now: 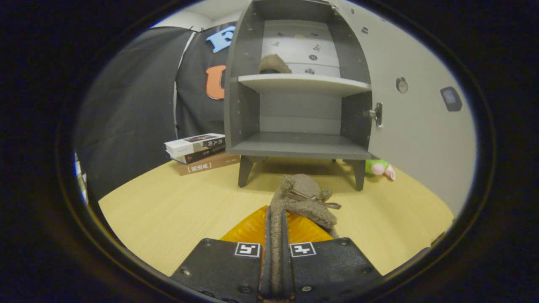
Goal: Open the shoe cabinet door, grab the shoes and put them into the shoe cabinet, then close the shoe cabinet door.
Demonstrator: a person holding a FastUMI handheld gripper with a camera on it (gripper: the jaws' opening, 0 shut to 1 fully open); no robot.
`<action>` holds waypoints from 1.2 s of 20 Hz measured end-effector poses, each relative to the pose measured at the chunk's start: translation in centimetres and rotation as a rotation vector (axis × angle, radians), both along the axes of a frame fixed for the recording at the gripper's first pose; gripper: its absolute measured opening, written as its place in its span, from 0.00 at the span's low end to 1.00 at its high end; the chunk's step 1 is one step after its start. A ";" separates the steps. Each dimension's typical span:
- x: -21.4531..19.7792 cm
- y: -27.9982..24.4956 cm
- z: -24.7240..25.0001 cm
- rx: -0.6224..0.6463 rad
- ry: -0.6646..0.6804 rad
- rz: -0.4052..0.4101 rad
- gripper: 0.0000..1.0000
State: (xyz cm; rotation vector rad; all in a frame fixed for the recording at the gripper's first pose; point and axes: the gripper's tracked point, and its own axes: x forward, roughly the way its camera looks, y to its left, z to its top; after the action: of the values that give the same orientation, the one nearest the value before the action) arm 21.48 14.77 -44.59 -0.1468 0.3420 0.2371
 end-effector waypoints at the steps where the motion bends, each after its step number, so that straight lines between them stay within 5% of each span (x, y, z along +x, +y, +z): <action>1: -0.5 0.2 1.4 -0.003 -0.023 0.001 0.13; 15: -4.3 3.6 24.6 0.101 -0.231 0.120 0.13; 24: 3.5 1.7 38.9 0.133 -0.321 0.102 0.14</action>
State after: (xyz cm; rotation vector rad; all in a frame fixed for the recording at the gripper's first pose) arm 24.97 16.49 -5.71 -0.0693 -0.0011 0.3307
